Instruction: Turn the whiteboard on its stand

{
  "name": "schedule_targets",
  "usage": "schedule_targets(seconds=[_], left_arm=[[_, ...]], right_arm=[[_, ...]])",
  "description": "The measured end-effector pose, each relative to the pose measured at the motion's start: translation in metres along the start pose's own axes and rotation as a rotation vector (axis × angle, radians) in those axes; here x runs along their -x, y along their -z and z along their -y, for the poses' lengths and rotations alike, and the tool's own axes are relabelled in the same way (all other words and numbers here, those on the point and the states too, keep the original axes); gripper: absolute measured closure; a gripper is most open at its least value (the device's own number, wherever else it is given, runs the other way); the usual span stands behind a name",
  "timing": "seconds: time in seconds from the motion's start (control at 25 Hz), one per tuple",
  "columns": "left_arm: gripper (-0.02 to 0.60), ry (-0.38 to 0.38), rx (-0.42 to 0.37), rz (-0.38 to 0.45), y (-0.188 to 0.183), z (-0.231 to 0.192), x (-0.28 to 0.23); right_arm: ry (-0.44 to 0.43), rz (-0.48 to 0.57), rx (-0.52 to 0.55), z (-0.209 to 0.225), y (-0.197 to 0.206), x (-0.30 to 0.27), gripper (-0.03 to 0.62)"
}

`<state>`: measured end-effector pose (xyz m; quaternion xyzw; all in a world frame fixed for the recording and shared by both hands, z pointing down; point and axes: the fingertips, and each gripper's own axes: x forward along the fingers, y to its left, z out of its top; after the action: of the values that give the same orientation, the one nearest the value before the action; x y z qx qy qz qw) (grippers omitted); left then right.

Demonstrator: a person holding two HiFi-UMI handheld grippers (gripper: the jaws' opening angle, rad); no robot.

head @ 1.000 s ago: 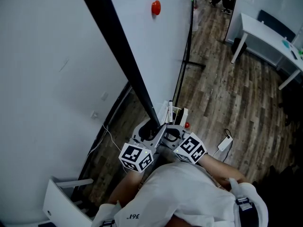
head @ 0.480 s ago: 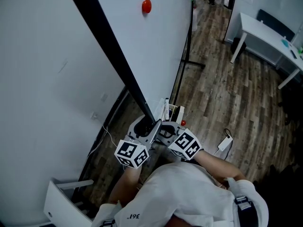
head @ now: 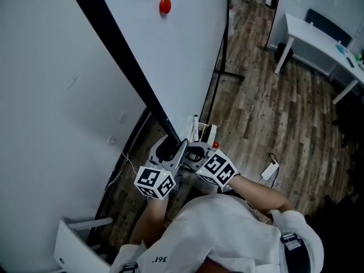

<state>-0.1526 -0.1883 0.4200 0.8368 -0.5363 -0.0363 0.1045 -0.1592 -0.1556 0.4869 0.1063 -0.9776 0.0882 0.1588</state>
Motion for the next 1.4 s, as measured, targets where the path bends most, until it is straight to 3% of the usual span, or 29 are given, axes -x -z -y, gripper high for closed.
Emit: schedule_targets(seconds=[0.6,1.4], left_arm=[[0.376,-0.017,-0.015,-0.018,-0.005,-0.018,-0.004],[0.376,-0.065,-0.01,0.008,-0.021,-0.088,-0.004]], right_arm=[[0.009,-0.019,-0.017,0.007,-0.007,-0.015,0.485],[-0.017,-0.025,0.01,0.018,-0.031,-0.079,0.485]])
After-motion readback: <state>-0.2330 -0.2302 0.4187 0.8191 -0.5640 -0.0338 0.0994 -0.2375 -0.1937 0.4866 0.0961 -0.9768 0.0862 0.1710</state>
